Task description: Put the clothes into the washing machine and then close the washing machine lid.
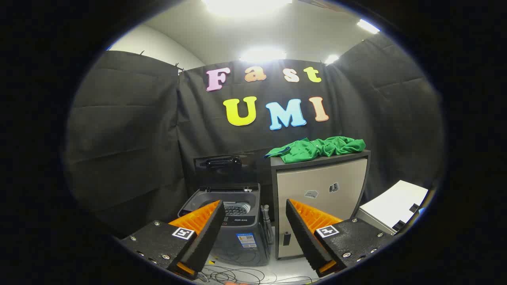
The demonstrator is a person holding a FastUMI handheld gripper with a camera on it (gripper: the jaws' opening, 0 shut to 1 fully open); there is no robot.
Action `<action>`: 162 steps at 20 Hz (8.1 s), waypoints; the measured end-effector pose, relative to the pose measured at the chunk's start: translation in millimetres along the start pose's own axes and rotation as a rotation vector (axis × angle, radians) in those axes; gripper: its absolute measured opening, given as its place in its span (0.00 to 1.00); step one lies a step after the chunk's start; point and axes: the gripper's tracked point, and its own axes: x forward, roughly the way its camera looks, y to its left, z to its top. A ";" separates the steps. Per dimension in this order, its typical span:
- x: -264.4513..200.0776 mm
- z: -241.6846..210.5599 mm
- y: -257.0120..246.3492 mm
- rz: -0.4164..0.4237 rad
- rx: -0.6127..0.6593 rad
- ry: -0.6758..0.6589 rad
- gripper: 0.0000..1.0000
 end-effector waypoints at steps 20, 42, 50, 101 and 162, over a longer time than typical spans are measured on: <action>0.9 -2.1 1.1 -0.001 -0.010 -0.002 0.96; 25.3 8.5 -19.9 -0.117 -0.019 0.004 0.96; 57.2 50.0 -50.6 -0.226 -0.021 -0.032 0.96; 392.6 71.8 -263.5 -0.093 0.039 0.501 0.97; 390.5 205.8 -64.1 -0.291 -0.192 0.309 0.00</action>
